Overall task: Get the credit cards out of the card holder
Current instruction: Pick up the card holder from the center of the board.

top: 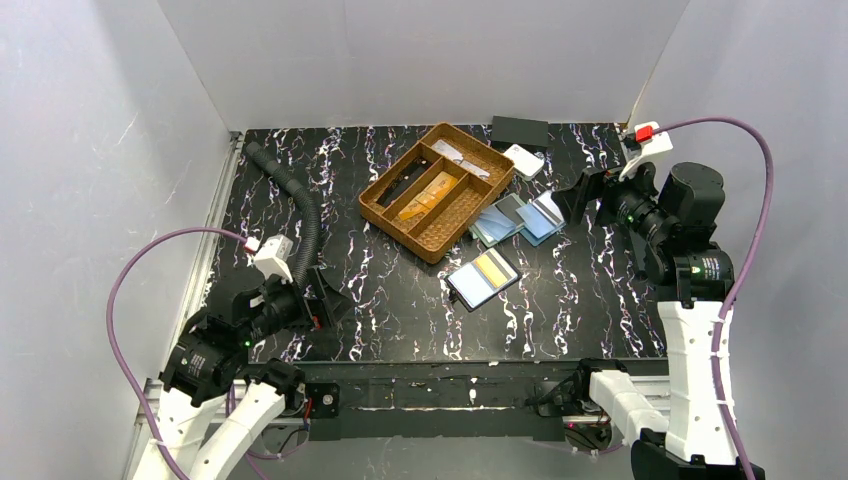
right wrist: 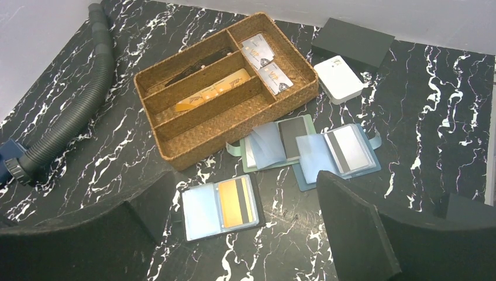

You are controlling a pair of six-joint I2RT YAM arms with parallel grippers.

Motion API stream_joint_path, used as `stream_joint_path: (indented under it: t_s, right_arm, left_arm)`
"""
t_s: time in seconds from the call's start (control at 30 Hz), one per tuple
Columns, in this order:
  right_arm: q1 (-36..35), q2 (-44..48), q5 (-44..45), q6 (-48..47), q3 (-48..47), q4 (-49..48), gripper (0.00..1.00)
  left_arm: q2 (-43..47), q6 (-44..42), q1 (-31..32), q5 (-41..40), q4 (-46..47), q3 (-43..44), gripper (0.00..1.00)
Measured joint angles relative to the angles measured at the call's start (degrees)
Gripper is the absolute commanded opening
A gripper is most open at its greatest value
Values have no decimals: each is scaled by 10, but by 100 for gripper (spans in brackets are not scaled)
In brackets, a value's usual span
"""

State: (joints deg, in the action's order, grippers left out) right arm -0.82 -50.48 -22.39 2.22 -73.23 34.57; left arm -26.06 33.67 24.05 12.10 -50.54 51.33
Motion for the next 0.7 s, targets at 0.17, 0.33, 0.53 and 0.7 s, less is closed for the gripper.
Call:
stream_joint_path:
  t_s: [0.17,0.33,0.53,0.7]
  right_arm:
    - [0,2,-1,2,0,0,100]
    - [0,2,-1,3,0,0,100]
    - [0,5,-46,-41,37,-7,100]
    - [0,-13,-143,-140,108,-2,100]
  left_arm:
    - [0,0,0,0,0,0,99]
    - [2,0,0,-1,0,0,99]
    - [2,-3,0,-28,-9,0,99]
    - [-9,7,0,-81,-18,-1,99]
